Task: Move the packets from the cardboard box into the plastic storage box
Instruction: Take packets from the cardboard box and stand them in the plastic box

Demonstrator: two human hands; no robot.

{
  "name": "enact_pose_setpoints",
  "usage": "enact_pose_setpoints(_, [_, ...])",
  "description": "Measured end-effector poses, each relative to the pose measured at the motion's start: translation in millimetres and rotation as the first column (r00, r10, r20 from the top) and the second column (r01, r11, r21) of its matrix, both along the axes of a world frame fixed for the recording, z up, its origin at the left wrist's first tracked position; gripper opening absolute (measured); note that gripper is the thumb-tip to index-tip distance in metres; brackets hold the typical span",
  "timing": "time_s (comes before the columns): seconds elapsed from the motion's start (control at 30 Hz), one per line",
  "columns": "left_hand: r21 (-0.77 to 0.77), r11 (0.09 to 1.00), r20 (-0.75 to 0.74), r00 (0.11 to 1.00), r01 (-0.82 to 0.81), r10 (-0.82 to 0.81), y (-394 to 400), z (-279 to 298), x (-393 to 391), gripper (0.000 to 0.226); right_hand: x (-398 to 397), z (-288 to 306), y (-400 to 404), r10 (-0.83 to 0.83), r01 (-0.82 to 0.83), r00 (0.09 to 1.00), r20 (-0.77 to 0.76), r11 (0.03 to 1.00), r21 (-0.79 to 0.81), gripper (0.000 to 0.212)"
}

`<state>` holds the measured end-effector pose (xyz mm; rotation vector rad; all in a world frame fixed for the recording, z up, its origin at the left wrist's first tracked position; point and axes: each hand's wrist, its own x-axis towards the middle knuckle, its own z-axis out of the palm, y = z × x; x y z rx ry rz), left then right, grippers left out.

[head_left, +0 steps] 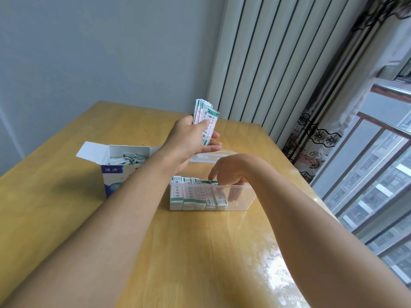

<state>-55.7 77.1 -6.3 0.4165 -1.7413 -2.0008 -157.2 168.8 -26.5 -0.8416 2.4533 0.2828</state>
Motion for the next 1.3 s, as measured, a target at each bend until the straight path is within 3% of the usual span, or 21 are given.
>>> enact_pose_setpoints(0.3, [0.003,1.0,0.002,1.0,0.001,-0.001,-1.4,-1.0,-1.3,0.027,-6.8,-9.0,-10.6,0.125,-0.11,0.983,-0.135,0.987,0.114,0.041])
enact_pose_setpoints(0.67, [-0.007,1.0,0.008,1.0,0.0,0.0,-1.5,-1.4,-1.5,0.03,2.7,-4.4,-9.5,0.048,-0.042,0.99,-0.131,0.998,0.05,0.027])
enact_pose_setpoints(0.83, [-0.007,1.0,0.005,1.0,0.008,-0.008,-0.4,-0.8,-0.7,0.028,-0.2,-2.1,-5.1,-0.084,0.085,0.996,0.013,0.995,-0.051,0.03])
enact_pose_setpoints(0.97, [-0.011,1.0,0.002,1.0,0.012,-0.012,-0.6,0.1,0.4,0.026,0.0,5.1,1.3,-0.114,0.11,0.991,-0.068,0.992,-0.064,0.013])
enact_pose_setpoints(1.17, [-0.009,1.0,0.006,1.0,0.019,-0.019,-0.2,0.9,0.7,0.023,4.9,4.0,1.8,-0.159,0.156,0.986,-0.056,0.987,-0.046,0.02])
enact_pose_setpoints(1.3, [-0.023,0.999,0.029,0.999,0.023,-0.022,-0.9,0.8,0.3,0.024,1.1,21.0,9.3,-0.185,0.174,0.981,-0.056,0.971,-0.166,0.021])
